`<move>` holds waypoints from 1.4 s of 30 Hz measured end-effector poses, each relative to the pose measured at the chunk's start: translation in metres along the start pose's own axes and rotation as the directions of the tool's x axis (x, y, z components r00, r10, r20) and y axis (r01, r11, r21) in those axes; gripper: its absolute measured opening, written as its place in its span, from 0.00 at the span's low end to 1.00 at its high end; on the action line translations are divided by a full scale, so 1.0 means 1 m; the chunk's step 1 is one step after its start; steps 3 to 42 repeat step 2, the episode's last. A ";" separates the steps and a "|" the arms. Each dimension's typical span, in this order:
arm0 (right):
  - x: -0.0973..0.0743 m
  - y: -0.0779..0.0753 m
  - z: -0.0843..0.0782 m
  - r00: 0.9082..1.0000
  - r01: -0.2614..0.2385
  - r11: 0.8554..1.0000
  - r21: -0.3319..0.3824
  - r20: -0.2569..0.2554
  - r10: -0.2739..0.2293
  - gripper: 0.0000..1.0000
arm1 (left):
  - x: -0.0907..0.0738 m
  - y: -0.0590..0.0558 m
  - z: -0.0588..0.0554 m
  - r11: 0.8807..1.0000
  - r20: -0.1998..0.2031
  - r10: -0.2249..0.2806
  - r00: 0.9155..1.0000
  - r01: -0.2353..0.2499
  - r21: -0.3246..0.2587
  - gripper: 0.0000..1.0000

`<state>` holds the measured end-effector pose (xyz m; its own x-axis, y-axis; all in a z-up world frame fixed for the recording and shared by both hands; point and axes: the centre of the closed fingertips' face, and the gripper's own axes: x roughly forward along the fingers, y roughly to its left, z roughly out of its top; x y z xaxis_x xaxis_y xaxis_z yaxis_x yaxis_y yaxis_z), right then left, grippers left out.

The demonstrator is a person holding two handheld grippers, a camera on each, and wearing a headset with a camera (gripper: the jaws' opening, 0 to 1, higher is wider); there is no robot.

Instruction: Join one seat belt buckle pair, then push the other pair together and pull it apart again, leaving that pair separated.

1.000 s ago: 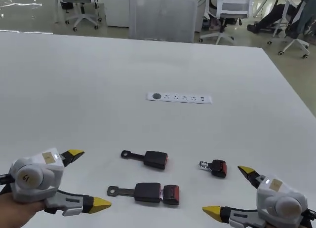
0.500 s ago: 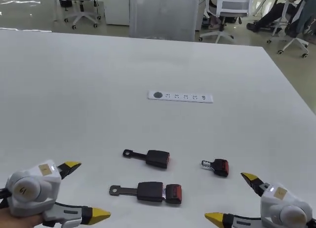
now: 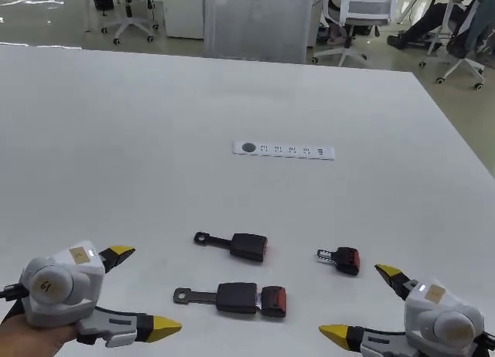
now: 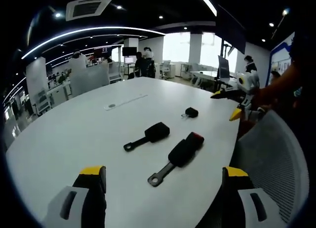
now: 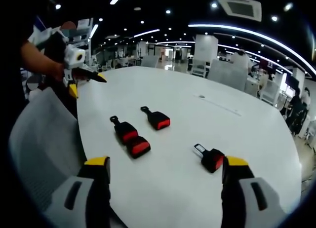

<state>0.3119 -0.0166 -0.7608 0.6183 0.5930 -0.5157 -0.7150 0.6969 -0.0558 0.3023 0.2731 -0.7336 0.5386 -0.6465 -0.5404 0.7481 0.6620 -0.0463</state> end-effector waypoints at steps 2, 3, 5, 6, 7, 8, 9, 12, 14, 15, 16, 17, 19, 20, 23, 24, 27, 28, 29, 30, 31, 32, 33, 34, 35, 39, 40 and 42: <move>0.000 0.002 0.000 1.000 -0.004 1.000 -0.001 0.004 0.004 0.96 | -0.001 -0.001 -0.002 1.000 -0.002 -0.001 1.000 0.001 -0.004 1.00; 0.000 0.002 0.000 1.000 -0.004 1.000 -0.001 0.004 0.004 0.96 | -0.001 -0.001 -0.002 1.000 -0.002 -0.001 1.000 0.001 -0.004 1.00; 0.000 0.002 0.000 1.000 -0.004 1.000 -0.001 0.004 0.004 0.96 | -0.001 -0.001 -0.002 1.000 -0.002 -0.001 1.000 0.001 -0.004 1.00; 0.000 0.002 0.000 1.000 -0.004 1.000 -0.001 0.004 0.004 0.96 | -0.001 -0.001 -0.002 1.000 -0.002 -0.001 1.000 0.001 -0.004 1.00; 0.000 0.002 0.000 1.000 -0.004 1.000 -0.001 0.004 0.004 0.96 | -0.001 -0.001 -0.002 1.000 -0.002 -0.001 1.000 0.001 -0.004 1.00; 0.000 0.002 0.000 1.000 -0.004 1.000 -0.001 0.004 0.004 0.96 | -0.001 -0.001 -0.002 1.000 -0.002 -0.001 1.000 0.001 -0.004 1.00; 0.000 0.002 0.000 1.000 -0.004 1.000 -0.001 0.004 0.004 0.96 | -0.001 -0.001 -0.002 1.000 -0.002 -0.001 1.000 0.001 -0.004 1.00; 0.000 0.002 0.000 1.000 -0.004 1.000 -0.001 0.004 0.004 0.96 | -0.001 -0.001 -0.002 1.000 -0.002 -0.001 1.000 0.001 -0.004 1.00; 0.000 0.002 0.000 1.000 -0.004 1.000 -0.001 0.004 0.004 0.96 | -0.001 -0.001 -0.002 1.000 -0.002 -0.001 1.000 0.001 -0.004 1.00; 0.000 0.002 0.000 1.000 -0.004 1.000 -0.001 0.004 0.004 0.96 | -0.001 -0.001 -0.002 1.000 -0.002 -0.001 1.000 0.001 -0.004 1.00; 0.000 0.002 0.000 1.000 -0.004 1.000 -0.001 0.004 0.004 0.96 | -0.001 -0.001 -0.002 1.000 -0.002 -0.001 1.000 0.001 -0.004 1.00; 0.000 0.002 0.000 1.000 -0.004 1.000 -0.001 0.004 0.004 0.96 | -0.001 -0.001 -0.002 1.000 -0.002 -0.001 1.000 0.001 -0.004 1.00; 0.000 0.002 0.000 1.000 -0.004 1.000 -0.001 0.004 0.004 0.96 | -0.001 -0.001 -0.002 1.000 -0.002 -0.001 1.000 0.001 -0.004 1.00; 0.000 0.002 0.000 1.000 -0.004 1.000 -0.001 0.004 0.004 0.96 | -0.001 -0.001 -0.002 1.000 -0.002 -0.001 1.000 0.001 -0.004 1.00; 0.000 0.002 0.000 1.000 -0.004 1.000 -0.001 0.004 0.004 0.96 | -0.001 -0.001 -0.002 1.000 -0.002 -0.001 1.000 0.001 -0.004 1.00; 0.000 0.002 0.000 1.000 -0.004 1.000 -0.001 0.004 0.004 0.96 | -0.001 -0.001 -0.002 1.000 -0.002 -0.001 1.000 0.001 -0.004 1.00; 0.000 0.002 0.000 1.000 -0.004 1.000 -0.001 0.004 0.004 0.96 | -0.001 -0.001 -0.002 1.000 -0.002 -0.001 1.000 0.001 -0.004 1.00; 0.000 0.002 0.000 1.000 -0.004 1.000 -0.001 0.004 0.004 0.96 | -0.001 -0.001 -0.002 1.000 -0.002 -0.001 1.000 0.001 -0.004 1.00; 0.000 0.002 0.000 1.000 -0.004 1.000 -0.001 0.004 0.004 0.96 | -0.001 -0.001 -0.002 1.000 -0.002 -0.001 1.000 0.001 -0.004 1.00; 0.000 0.002 0.000 1.000 -0.004 1.000 -0.001 0.004 0.004 0.96 | -0.001 -0.001 -0.002 1.000 -0.002 -0.001 1.000 0.001 -0.004 1.00; 0.000 0.002 0.000 1.000 -0.004 1.000 -0.001 0.004 0.004 0.96 | -0.001 -0.001 -0.002 1.000 -0.002 -0.001 1.000 0.001 -0.004 1.00; 0.000 0.002 0.000 1.000 -0.004 1.000 -0.001 0.004 0.004 0.96 | -0.001 -0.001 -0.002 1.000 -0.002 -0.001 1.000 0.001 -0.004 1.00; 0.000 0.002 0.000 1.000 -0.004 1.000 -0.001 0.004 0.004 0.96 | -0.001 -0.001 -0.002 1.000 -0.002 -0.001 1.000 0.001 -0.004 1.00; 0.000 0.002 0.000 1.000 -0.004 1.000 -0.001 0.004 0.004 0.96 | -0.001 -0.001 -0.002 1.000 -0.002 -0.001 1.000 0.001 -0.004 1.00; 0.000 0.002 0.000 1.000 -0.004 1.000 -0.001 0.004 0.004 0.96 | -0.001 -0.001 -0.002 1.000 -0.002 -0.001 1.000 0.001 -0.004 1.00; 0.000 0.002 0.000 1.000 -0.004 1.000 -0.001 0.004 0.004 0.96 | -0.001 -0.001 -0.002 1.000 -0.002 -0.001 1.000 0.001 -0.004 1.00; 0.000 0.002 0.000 1.000 -0.004 1.000 -0.001 0.004 0.004 0.96 | -0.001 -0.001 -0.002 1.000 -0.002 -0.001 1.000 0.001 -0.004 1.00; 0.000 0.002 0.000 1.000 -0.004 1.000 -0.001 0.004 0.004 0.96 | -0.001 -0.001 -0.002 1.000 -0.002 -0.001 1.000 0.001 -0.004 1.00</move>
